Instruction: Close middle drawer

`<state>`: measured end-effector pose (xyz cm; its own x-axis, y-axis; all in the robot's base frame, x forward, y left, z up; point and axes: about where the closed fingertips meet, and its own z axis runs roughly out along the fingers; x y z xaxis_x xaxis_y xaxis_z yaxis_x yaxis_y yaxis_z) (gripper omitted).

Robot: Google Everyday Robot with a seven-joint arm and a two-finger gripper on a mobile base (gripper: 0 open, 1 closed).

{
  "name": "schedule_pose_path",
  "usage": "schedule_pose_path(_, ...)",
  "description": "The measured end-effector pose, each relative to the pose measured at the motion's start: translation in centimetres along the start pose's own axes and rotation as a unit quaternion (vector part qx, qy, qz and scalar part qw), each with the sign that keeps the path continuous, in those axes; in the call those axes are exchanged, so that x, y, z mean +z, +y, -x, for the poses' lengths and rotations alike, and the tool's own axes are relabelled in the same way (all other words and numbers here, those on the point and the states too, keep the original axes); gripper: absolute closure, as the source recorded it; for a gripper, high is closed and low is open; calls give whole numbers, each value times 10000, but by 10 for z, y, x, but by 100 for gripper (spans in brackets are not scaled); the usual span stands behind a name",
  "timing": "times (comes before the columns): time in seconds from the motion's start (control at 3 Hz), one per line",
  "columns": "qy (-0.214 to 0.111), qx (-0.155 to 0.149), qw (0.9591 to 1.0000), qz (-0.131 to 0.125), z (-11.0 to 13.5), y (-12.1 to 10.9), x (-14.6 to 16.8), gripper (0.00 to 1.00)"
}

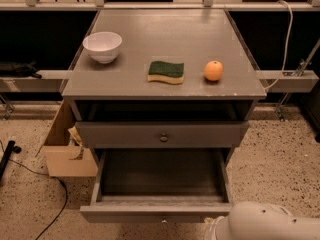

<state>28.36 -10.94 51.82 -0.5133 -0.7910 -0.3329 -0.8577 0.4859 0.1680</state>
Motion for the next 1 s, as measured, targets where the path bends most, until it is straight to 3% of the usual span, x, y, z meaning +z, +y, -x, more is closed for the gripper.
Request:
schedule_pose_path(0.33,-381,81,9987,340,-3,0,16,0)
schedule_pose_path(0.67,-704,-66,9963,480,1,1,22,0)
schedule_pose_path(1.0,-696,-102,9964,470,-1,1,22,0)
